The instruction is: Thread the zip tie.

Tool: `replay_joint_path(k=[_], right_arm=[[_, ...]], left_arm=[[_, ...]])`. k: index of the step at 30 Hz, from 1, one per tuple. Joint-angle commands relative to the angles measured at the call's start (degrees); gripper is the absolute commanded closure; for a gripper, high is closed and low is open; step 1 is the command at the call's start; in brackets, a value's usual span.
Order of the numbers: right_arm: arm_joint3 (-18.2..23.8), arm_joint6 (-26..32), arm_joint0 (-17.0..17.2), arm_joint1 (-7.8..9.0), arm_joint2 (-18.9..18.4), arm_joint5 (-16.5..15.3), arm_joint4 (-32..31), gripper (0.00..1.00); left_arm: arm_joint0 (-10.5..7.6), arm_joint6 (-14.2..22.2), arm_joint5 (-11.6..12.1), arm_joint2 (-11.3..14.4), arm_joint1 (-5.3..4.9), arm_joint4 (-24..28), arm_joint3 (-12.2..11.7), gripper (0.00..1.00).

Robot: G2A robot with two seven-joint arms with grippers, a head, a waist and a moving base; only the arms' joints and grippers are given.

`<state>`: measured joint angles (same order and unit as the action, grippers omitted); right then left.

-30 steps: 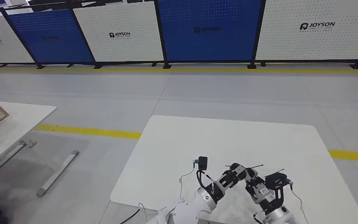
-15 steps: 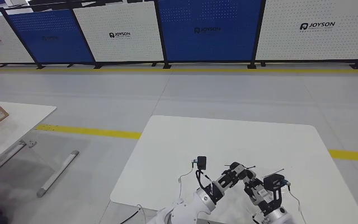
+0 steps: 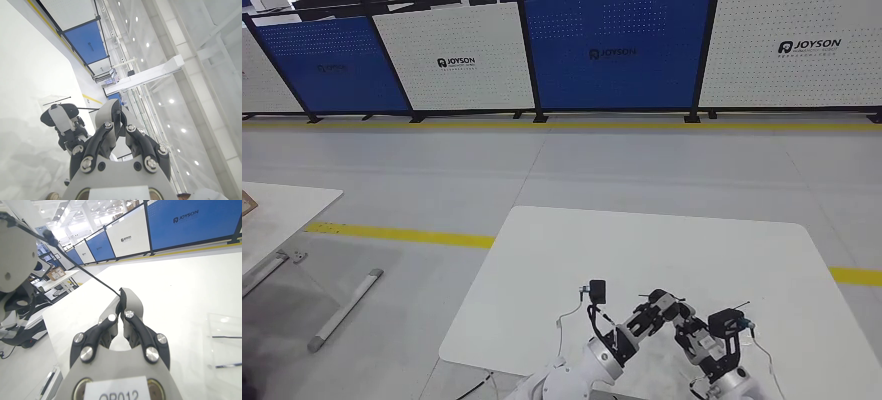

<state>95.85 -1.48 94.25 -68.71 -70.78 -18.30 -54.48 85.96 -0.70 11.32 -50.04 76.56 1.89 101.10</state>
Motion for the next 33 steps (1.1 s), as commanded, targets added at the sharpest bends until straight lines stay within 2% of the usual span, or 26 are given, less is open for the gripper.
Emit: replay_joint_path(k=[1, 2, 3, 4, 10, 16, 20, 27, 29, 33], right_arm=[[-0.1, 0.0, -0.1, -0.02, 0.1, 0.0, 0.0, 1.00], [-0.1, 0.0, -0.1, -0.03, 0.1, -0.1, 0.0, 0.84], [0.1, -0.1, -0.1, -0.04, 0.1, -0.1, 0.2, 0.10], [0.3, -0.5, 0.1, -0.04, -0.1, -0.1, 0.6, 0.00], [2.4, -3.3, 2.6, 0.37, -3.4, -1.2, 2.8, 0.00], [5.3, -5.8, 6.0, 1.04, -8.3, -1.2, 7.7, 0.00], [6.3, -9.5, 8.7, 1.73, -13.8, -1.2, 13.8, 0.00], [7.7, -12.4, 13.3, 3.29, -22.4, -1.2, 26.7, 0.00], [7.4, -11.3, 13.6, 3.55, -23.3, -1.2, 29.7, 0.00], [7.4, -11.3, 13.6, 3.55, -23.3, -1.2, 29.7, 0.00]], left_arm=[[0.11, 0.0, 0.0, -0.1, -0.03, -0.1, 0.0, 1.00], [0.09, -0.1, -0.1, -0.2, -0.04, -0.2, -0.1, 1.00], [-0.03, -0.5, -0.7, -0.3, -0.01, -0.1, -0.4, 1.00], [-0.20, -0.8, -1.0, -0.3, 0.03, 0.0, -0.6, 1.00], [-1.37, -2.1, -1.3, -0.6, 0.34, 1.5, -2.1, 1.00], [-1.18, -3.6, -1.0, -2.3, 0.27, 2.5, -2.8, 1.00], [-0.54, -4.1, -0.8, -3.7, 0.11, 3.1, -3.6, 1.00], [-0.29, -4.7, -0.3, -4.2, 0.17, 4.1, -5.1, 1.00], [-0.59, -4.9, -0.2, -3.9, 0.29, 4.1, -5.6, 1.00], [-1.03, -3.5, 0.6, -3.0, 0.52, 5.4, -5.7, 1.00]])
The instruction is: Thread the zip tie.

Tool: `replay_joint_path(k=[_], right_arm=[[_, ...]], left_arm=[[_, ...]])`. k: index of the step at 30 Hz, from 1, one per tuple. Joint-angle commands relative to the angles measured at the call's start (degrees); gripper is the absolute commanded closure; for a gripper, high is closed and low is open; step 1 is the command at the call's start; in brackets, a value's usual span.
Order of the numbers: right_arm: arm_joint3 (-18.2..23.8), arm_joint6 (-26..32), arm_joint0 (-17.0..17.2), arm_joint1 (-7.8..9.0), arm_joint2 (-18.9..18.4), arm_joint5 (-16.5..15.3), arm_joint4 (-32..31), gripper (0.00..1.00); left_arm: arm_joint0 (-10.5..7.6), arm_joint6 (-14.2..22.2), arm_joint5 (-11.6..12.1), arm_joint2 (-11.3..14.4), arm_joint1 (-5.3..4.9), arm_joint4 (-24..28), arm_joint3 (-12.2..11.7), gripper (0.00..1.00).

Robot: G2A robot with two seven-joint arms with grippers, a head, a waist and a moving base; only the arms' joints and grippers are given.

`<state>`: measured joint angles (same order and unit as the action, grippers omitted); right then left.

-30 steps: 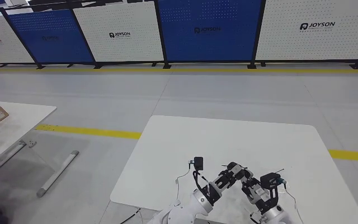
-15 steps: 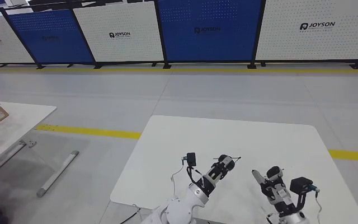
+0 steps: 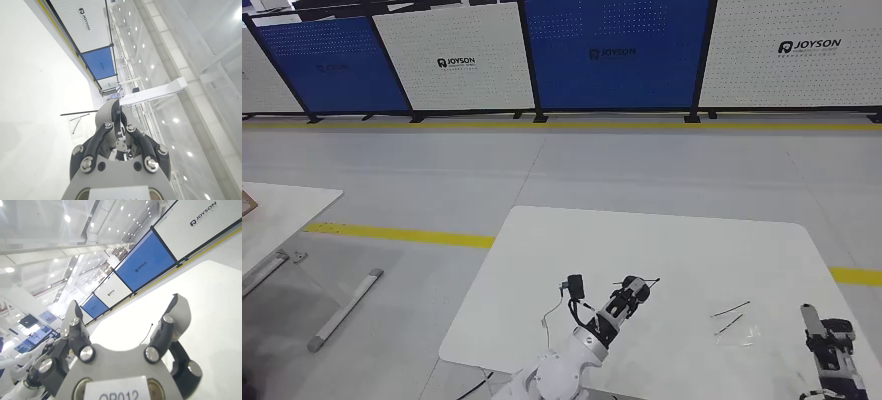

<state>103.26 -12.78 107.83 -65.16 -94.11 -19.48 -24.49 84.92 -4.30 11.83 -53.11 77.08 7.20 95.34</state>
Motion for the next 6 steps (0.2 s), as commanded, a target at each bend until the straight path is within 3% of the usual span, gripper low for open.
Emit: replay_joint_path(k=[1, 6], right_arm=[[0.0, 0.0, 0.0, -0.01, 0.0, 0.0, -0.3, 0.00], [0.0, 0.0, 0.0, -0.01, 0.0, 0.0, -0.3, 0.00]], left_arm=[[0.01, 0.1, 0.1, 0.1, 0.00, 0.1, 0.0, 1.00], [0.01, 0.1, 0.1, 0.1, 0.00, 0.1, 0.0, 1.00]])
